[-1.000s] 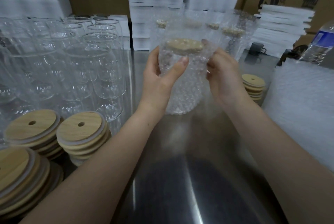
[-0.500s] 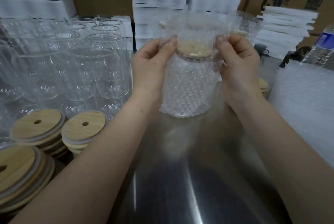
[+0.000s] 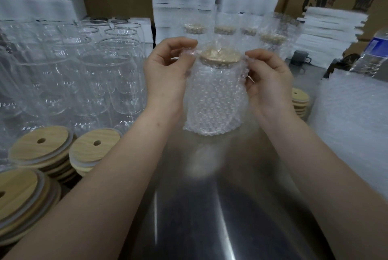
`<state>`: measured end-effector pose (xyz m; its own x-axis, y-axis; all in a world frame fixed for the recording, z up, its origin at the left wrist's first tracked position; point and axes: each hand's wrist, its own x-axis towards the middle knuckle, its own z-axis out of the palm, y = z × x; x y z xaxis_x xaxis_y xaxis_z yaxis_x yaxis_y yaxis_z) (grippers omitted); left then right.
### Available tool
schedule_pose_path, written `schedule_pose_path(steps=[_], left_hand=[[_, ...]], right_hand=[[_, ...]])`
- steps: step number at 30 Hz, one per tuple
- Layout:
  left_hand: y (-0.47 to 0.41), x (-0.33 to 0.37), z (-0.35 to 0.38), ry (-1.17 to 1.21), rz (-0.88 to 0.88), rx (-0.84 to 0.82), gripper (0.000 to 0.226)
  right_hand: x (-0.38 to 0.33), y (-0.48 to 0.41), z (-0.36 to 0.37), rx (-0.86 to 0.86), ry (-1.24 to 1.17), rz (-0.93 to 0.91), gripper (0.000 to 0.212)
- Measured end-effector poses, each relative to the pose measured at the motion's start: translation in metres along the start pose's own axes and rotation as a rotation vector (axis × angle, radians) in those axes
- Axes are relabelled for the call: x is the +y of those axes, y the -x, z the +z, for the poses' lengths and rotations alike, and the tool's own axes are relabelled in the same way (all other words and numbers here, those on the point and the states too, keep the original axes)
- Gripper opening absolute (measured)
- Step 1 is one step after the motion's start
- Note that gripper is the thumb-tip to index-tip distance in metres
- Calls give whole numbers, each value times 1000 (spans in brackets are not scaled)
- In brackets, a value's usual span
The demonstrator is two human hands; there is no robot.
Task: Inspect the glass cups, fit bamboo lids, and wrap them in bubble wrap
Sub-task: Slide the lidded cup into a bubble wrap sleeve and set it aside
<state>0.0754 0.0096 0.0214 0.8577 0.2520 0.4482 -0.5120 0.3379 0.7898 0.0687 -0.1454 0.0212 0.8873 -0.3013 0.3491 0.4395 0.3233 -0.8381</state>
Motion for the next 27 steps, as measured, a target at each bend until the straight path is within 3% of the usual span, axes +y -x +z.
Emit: schedule_pose_path(steps=[3,7,10,12,14,17,22,27], left_hand=[[2,-7,-1,93,-100,13,36],[6,-16,1,324,-263,-17,35],[7,-19,-1,533,-362,-44,19],[7,-23,-8,592,-417,-6,27],[10,-30,-16,446,-420,50,40],[22,-36,-20,25,-354,77,58],[25,-40,-25,-312,-321,-186,67],[21,-41,-32,-585,-403,-538,110]], right_hand=[[3,0,1,7,24,-1,36],[7,2,2,3,307,-164,33],[11,3,1,19,441,-243,35],[14,5,1,-1,500,-248,29],[17,7,1,-36,585,-257,19],[21,10,3,-76,670,-262,14],[23,12,3,-100,766,-308,14],[20,11,3,-57,730,-303,12]])
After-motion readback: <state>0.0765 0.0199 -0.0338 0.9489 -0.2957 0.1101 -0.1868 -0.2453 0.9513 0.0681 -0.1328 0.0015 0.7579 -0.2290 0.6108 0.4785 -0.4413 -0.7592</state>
